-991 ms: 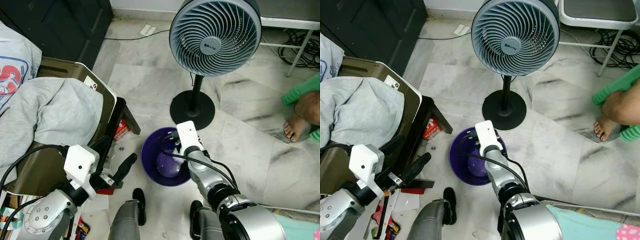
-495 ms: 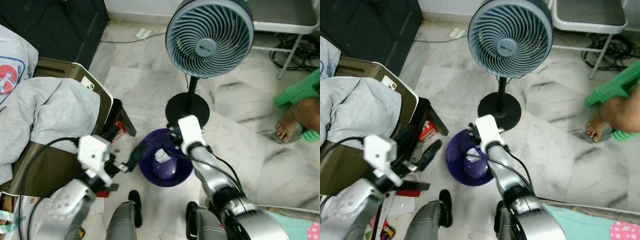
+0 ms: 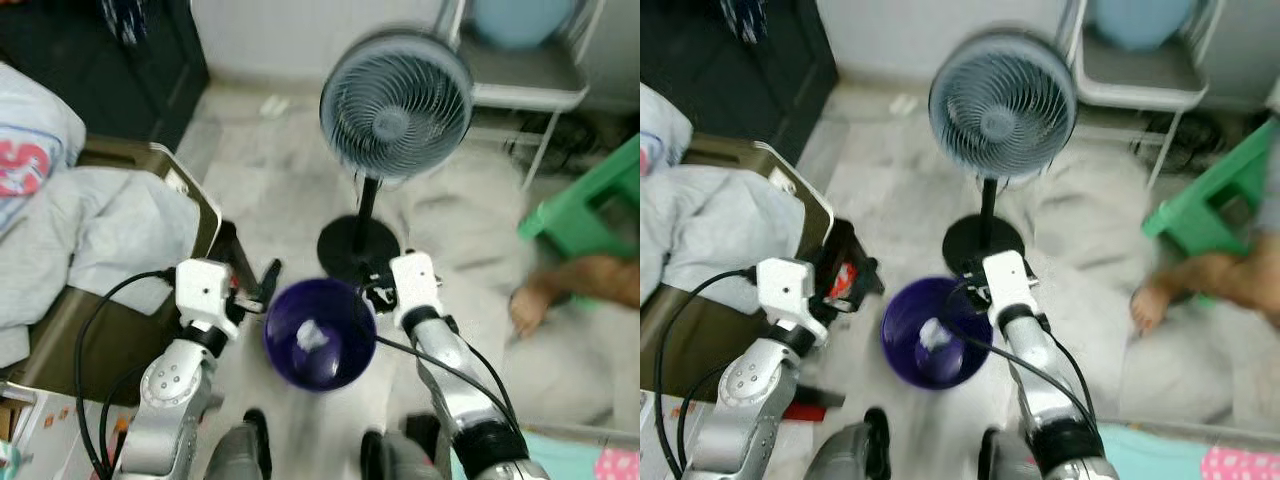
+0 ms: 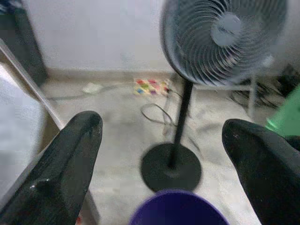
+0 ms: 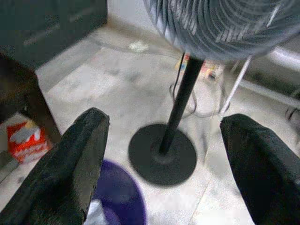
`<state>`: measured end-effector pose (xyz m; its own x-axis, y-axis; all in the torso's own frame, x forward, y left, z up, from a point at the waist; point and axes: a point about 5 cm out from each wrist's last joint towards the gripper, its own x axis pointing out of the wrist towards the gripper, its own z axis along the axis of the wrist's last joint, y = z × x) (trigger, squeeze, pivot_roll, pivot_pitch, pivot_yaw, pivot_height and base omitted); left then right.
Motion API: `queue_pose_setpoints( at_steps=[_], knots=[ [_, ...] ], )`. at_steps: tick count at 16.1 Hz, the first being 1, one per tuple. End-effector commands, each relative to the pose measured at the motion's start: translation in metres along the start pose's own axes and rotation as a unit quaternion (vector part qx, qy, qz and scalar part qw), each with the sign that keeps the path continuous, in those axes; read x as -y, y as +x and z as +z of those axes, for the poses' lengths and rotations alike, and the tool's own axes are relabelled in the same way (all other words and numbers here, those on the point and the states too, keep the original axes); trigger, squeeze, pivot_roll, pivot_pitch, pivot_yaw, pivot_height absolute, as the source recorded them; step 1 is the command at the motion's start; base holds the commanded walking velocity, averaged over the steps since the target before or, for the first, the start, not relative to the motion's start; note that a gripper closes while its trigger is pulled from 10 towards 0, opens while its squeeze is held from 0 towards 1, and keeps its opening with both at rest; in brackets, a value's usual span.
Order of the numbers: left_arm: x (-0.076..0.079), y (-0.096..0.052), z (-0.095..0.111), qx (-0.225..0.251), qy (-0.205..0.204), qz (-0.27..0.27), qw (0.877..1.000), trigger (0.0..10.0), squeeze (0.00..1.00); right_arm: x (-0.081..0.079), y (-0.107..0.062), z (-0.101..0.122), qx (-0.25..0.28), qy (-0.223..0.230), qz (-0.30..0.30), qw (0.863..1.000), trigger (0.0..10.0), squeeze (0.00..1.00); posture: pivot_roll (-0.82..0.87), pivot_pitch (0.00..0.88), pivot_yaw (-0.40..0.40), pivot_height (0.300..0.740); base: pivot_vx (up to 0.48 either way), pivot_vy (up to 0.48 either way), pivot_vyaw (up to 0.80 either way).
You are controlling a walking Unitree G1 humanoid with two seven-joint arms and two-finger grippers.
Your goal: Clean up the room
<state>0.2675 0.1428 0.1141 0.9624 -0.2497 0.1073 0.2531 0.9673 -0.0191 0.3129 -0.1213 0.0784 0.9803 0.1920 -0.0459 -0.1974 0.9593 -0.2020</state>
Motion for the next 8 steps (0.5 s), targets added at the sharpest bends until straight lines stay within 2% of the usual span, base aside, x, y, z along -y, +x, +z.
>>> queue_pose_setpoints(
  at_steps=[1, 2, 3, 4, 6, 8],
  knots=[
    [-0.009, -0.005, -0.010, -0.013, 0.007, 0.032, 0.999, 10.0, 0.00, 0.003, -0.007, -0.004, -0.004, 0.006, -0.003, 1.000, 10.0, 0.00, 0.02, 0.093, 0.003, 0.740, 0.000, 0.000, 0.00],
    [-0.022, -0.010, -0.021, -0.025, 0.009, 0.083, 0.996, 10.0, 0.00, 0.012, -0.018, -0.011, -0.004, -0.004, -0.006, 1.000, 10.0, 0.00, 0.01, 0.064, -0.002, 0.740, 0.000, 0.000, 0.00],
    [-0.033, -0.016, -0.030, -0.035, 0.003, 0.117, 0.992, 10.0, 0.00, 0.023, -0.026, -0.013, -0.003, -0.006, -0.016, 1.000, 10.0, 0.72, 0.00, 0.036, -0.007, 0.740, 0.000, 0.000, 0.00],
    [-0.034, -0.016, -0.032, -0.034, 0.000, 0.121, 0.992, 10.0, 0.00, 0.027, -0.029, -0.012, -0.002, -0.003, -0.018, 1.000, 10.0, 1.00, 0.00, 0.036, -0.007, 0.740, 0.000, 0.000, 0.00],
    [-0.036, -0.014, -0.033, -0.027, 0.008, 0.124, 0.992, 10.0, 0.00, 0.040, -0.040, -0.014, -0.007, -0.006, -0.044, 0.999, 10.0, 1.00, 0.01, 0.012, -0.001, 0.740, 0.000, 0.000, 0.00],
    [-0.036, -0.013, -0.031, -0.019, 0.007, 0.122, 0.992, 10.0, 0.00, 0.040, -0.047, -0.014, -0.011, 0.014, -0.071, 0.997, 10.0, 1.00, 0.01, 0.010, 0.010, 0.740, 0.000, 0.000, 0.00]
  ],
)
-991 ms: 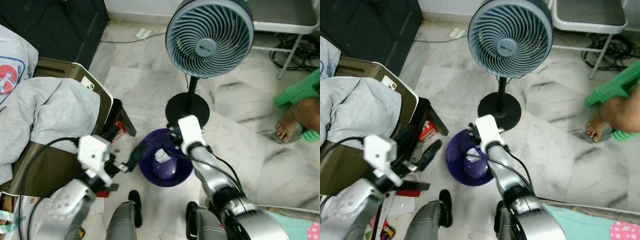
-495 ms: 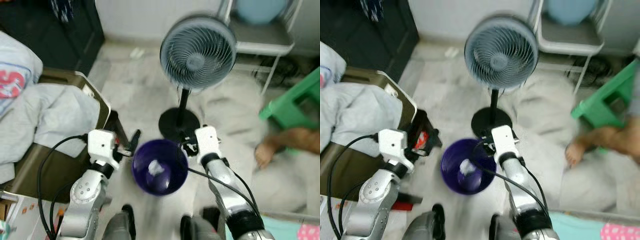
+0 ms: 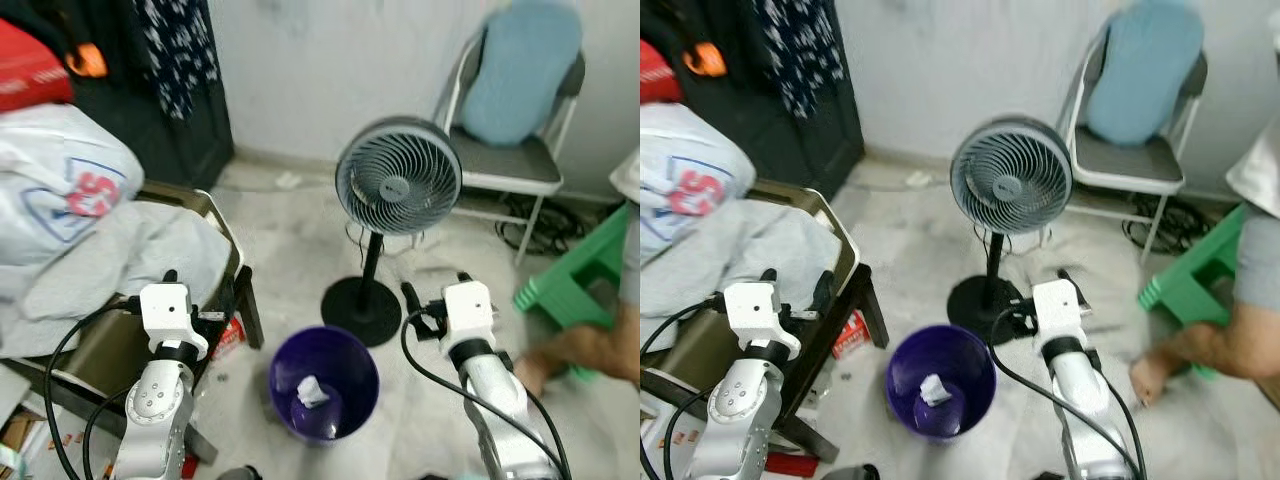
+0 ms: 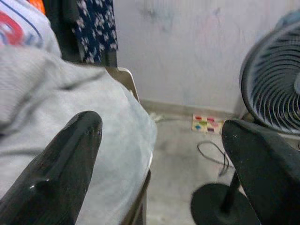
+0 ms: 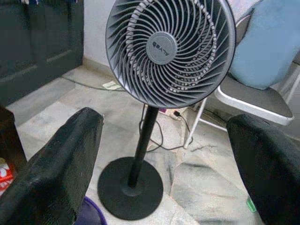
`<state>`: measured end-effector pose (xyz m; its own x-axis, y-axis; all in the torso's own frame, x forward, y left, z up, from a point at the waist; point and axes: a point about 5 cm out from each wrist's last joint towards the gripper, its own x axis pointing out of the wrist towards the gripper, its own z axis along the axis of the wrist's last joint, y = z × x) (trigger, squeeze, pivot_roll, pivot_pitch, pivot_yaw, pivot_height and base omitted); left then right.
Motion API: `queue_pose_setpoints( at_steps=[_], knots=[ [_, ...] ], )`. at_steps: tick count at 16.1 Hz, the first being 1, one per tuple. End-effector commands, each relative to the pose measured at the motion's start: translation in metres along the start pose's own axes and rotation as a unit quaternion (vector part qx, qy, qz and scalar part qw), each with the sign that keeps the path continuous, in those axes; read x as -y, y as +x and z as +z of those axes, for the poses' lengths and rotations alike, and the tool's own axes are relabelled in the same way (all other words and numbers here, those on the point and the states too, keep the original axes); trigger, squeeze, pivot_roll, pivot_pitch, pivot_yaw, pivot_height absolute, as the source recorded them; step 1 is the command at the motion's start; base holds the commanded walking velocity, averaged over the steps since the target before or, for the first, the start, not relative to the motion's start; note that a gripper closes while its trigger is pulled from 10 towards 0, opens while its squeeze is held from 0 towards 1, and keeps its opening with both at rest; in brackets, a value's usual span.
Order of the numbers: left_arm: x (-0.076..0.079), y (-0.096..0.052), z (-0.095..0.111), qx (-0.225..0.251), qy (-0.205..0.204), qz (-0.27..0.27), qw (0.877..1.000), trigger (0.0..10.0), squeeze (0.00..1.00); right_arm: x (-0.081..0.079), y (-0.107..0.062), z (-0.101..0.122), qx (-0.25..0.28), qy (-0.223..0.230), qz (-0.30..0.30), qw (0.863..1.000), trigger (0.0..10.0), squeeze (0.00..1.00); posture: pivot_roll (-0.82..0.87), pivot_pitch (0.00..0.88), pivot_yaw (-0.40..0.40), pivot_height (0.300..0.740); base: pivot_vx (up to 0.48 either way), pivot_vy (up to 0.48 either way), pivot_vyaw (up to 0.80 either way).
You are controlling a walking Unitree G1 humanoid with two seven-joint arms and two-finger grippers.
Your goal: Clean up the room
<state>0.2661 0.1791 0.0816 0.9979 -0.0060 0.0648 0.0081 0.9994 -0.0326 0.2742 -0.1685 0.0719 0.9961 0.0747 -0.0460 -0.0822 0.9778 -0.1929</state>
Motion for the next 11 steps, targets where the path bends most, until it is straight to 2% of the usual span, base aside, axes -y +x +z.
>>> queue_pose_setpoints(
  at_steps=[1, 2, 3, 5, 6, 11],
  knots=[
    [0.000, 0.002, -0.001, 0.001, 0.003, -0.003, 1.000, 10.0, 0.00, -0.001, -0.002, 0.004, 0.004, 0.004, -0.009, 1.000, 10.0, 1.00, 0.01, 0.013, 0.012, 0.740, 0.000, 0.000, 0.00],
    [0.001, 0.003, 0.000, 0.002, 0.002, -0.005, 1.000, 10.0, 0.00, -0.007, -0.003, 0.006, 0.008, 0.001, -0.005, 1.000, 10.0, 0.32, 0.01, 0.021, 0.015, 0.740, 0.000, 0.000, 0.00],
    [0.002, 0.004, 0.002, 0.004, -0.003, -0.010, 1.000, 10.0, 0.00, -0.011, -0.004, 0.008, 0.011, 0.003, -0.001, 1.000, 10.0, 0.00, 0.01, 0.024, 0.015, 0.740, 0.000, 0.000, 0.00],
    [0.011, 0.003, 0.004, 0.015, -0.014, -0.031, 0.999, 10.0, 0.00, -0.015, -0.001, 0.015, 0.015, -0.011, -0.002, 1.000, 10.0, 0.00, 0.01, 0.032, 0.015, 0.740, 0.000, 0.000, 0.00],
    [0.013, 0.001, 0.000, 0.010, -0.014, -0.031, 0.999, 10.0, 0.00, -0.015, 0.003, 0.012, -0.003, 0.006, -0.011, 1.000, 10.0, 0.00, 0.01, 0.032, 0.014, 0.740, 0.000, 0.000, 0.00],
    [0.025, 0.005, 0.003, 0.016, -0.025, -0.047, 0.998, 10.0, 0.00, -0.015, 0.010, 0.018, 0.004, 0.002, -0.008, 1.000, 10.0, 0.00, 0.00, 0.029, 0.009, 0.740, 0.000, 0.000, 0.80]
  ],
)
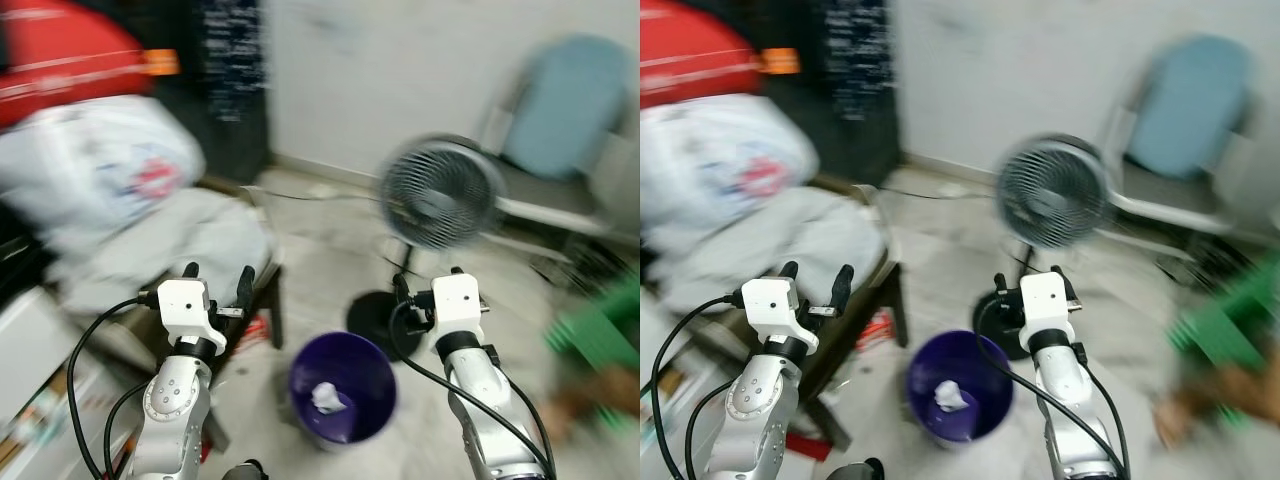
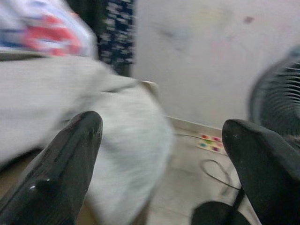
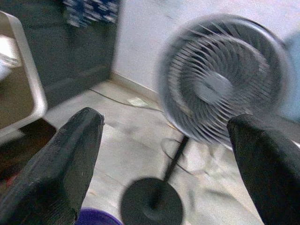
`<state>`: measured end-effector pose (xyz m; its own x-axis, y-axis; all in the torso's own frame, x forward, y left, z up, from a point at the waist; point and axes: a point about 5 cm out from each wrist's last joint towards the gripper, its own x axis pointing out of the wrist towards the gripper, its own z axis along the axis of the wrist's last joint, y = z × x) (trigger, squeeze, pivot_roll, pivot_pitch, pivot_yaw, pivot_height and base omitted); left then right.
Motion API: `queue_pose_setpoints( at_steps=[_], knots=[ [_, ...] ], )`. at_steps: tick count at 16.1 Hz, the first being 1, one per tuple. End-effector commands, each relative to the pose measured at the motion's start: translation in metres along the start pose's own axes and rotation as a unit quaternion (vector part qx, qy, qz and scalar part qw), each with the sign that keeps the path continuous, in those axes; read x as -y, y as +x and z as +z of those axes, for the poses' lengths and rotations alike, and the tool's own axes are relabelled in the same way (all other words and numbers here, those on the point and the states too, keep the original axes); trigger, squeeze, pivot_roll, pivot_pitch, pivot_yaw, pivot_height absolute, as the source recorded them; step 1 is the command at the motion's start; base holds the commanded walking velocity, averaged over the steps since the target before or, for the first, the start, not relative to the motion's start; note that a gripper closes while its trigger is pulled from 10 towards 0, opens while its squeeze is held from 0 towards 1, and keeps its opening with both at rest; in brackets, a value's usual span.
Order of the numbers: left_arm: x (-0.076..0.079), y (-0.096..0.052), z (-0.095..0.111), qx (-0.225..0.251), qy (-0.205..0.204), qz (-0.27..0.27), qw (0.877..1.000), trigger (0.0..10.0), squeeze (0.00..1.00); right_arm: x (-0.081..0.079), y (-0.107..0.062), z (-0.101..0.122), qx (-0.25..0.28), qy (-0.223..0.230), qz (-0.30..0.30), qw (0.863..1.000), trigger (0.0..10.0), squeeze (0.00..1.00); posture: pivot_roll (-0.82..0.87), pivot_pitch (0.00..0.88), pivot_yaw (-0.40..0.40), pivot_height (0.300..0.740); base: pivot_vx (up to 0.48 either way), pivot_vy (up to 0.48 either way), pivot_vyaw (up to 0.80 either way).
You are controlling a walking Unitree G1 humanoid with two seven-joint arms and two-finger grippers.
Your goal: Clean up the room
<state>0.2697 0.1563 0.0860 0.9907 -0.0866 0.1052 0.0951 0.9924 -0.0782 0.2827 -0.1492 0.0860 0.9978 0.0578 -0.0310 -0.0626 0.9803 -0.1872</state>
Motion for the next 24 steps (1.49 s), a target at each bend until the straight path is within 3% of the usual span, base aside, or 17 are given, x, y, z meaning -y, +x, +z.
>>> queue_pose_setpoints(
  at_steps=[1, 13, 20, 24],
  knots=[
    [0.002, 0.002, 0.000, -0.001, 0.004, -0.005, 1.000, 10.0, 0.00, 0.001, 0.002, 0.001, -0.003, -0.001, 0.002, 1.000, 10.0, 0.00, 0.01, 0.029, 0.009, 0.740, 0.000, 0.000, 0.80],
    [0.006, 0.009, 0.003, 0.006, 0.015, -0.015, 1.000, 10.0, 0.00, -0.002, 0.010, 0.006, 0.012, -0.002, -0.001, 1.000, 10.0, 0.00, 0.01, 0.014, 0.018, 0.740, 0.000, 0.000, 0.78],
    [0.004, 0.017, 0.018, 0.032, 0.003, -0.005, 0.999, 10.0, 0.00, 0.009, 0.020, 0.007, -0.010, -0.004, -0.033, 0.999, 10.0, 0.00, 0.02, 0.027, -0.021, 0.740, 0.000, 0.000, 0.00],
    [-0.013, 0.017, 0.019, 0.032, 0.000, 0.025, 0.999, 10.0, 0.00, 0.015, 0.032, 0.024, 0.011, -0.002, -0.081, 0.997, 10.0, 0.00, 0.01, 0.000, -0.008, 0.740, 0.000, 0.000, 0.00]
  ],
)
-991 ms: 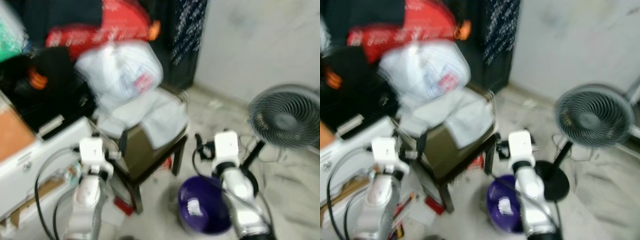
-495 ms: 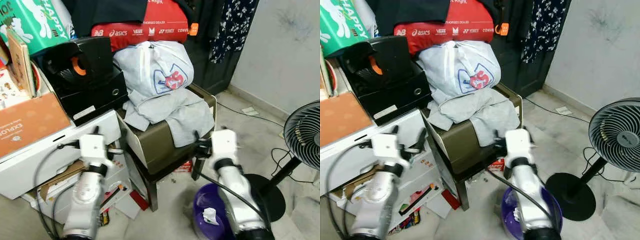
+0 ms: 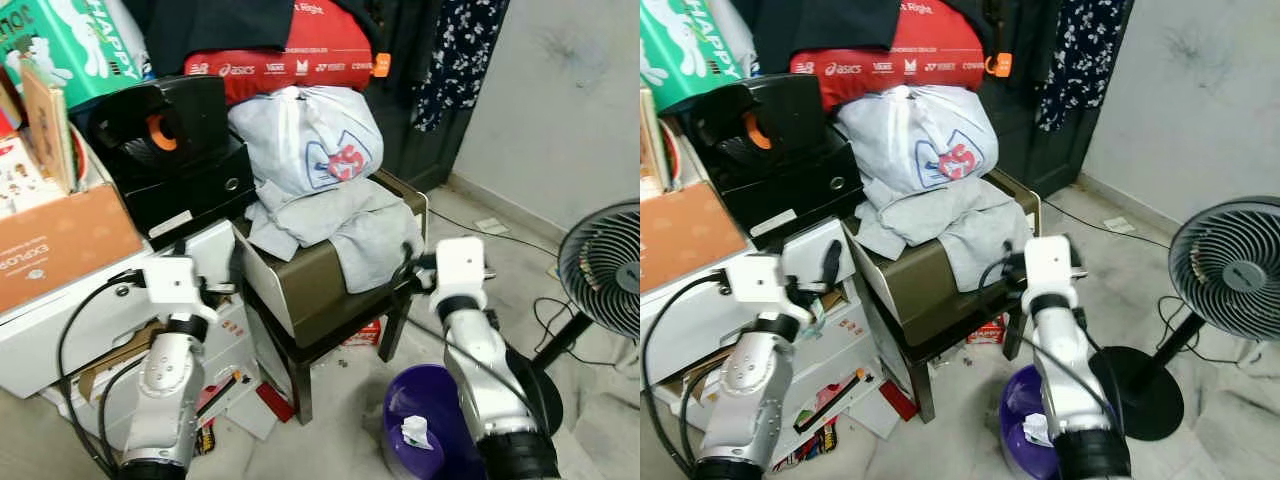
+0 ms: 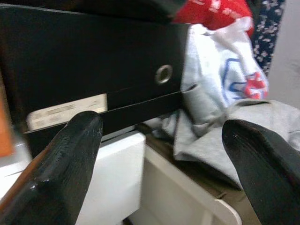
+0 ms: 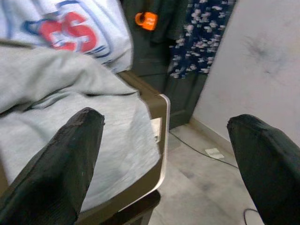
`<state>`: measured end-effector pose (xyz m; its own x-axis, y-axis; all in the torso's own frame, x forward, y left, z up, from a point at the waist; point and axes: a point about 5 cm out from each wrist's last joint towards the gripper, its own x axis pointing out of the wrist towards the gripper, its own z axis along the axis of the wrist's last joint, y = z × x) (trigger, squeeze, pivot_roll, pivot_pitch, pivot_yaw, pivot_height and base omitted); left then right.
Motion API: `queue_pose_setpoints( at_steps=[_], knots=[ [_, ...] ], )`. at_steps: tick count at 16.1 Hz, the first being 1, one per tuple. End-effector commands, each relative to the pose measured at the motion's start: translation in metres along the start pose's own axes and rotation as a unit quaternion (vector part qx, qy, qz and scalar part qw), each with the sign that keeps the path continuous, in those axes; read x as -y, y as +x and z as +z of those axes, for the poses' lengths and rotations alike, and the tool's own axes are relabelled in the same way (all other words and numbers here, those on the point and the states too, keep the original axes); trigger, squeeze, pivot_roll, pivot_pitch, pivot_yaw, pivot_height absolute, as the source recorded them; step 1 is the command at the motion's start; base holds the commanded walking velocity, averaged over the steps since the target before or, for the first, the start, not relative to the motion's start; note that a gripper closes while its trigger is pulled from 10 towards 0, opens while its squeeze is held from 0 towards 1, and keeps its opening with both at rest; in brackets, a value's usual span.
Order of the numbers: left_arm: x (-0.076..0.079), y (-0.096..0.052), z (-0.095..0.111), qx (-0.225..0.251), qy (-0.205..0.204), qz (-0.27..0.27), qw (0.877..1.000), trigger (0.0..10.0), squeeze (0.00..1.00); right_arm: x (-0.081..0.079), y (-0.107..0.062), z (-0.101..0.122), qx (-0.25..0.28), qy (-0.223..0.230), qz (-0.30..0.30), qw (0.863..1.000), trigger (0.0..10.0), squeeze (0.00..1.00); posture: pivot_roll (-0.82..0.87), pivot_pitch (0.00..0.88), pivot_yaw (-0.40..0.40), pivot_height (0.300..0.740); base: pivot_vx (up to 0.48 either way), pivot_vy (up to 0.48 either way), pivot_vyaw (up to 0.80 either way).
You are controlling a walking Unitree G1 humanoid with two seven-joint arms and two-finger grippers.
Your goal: Clean up the room
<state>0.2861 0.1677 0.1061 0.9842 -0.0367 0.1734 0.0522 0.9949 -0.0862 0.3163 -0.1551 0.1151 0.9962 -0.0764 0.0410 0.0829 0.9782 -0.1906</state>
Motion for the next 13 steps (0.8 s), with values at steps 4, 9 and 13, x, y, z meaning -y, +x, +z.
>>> queue_pose_setpoints(
  at_steps=[4, 9, 13],
  knots=[
    [0.006, 0.002, 0.000, -0.009, -0.002, -0.012, 1.000, 10.0, 0.00, 0.007, -0.006, -0.005, 0.000, -0.002, -0.024, 1.000, 10.0, 0.00, -0.01, 0.010, 0.017, 0.740, 0.000, 0.000, 0.00],
    [0.008, -0.001, 0.000, -0.017, -0.001, -0.016, 1.000, 10.0, 0.00, 0.003, -0.016, -0.022, -0.038, 0.018, -0.014, 0.999, 10.0, 0.00, 0.02, 0.038, 0.034, 0.740, 0.000, 0.000, 0.00],
    [0.009, -0.004, -0.001, -0.024, -0.001, -0.020, 1.000, 10.0, 0.00, 0.001, -0.017, -0.017, -0.025, 0.016, -0.003, 1.000, 10.0, 0.00, 0.01, 0.042, 0.028, 0.740, 0.000, 0.000, 0.60]
  ],
)
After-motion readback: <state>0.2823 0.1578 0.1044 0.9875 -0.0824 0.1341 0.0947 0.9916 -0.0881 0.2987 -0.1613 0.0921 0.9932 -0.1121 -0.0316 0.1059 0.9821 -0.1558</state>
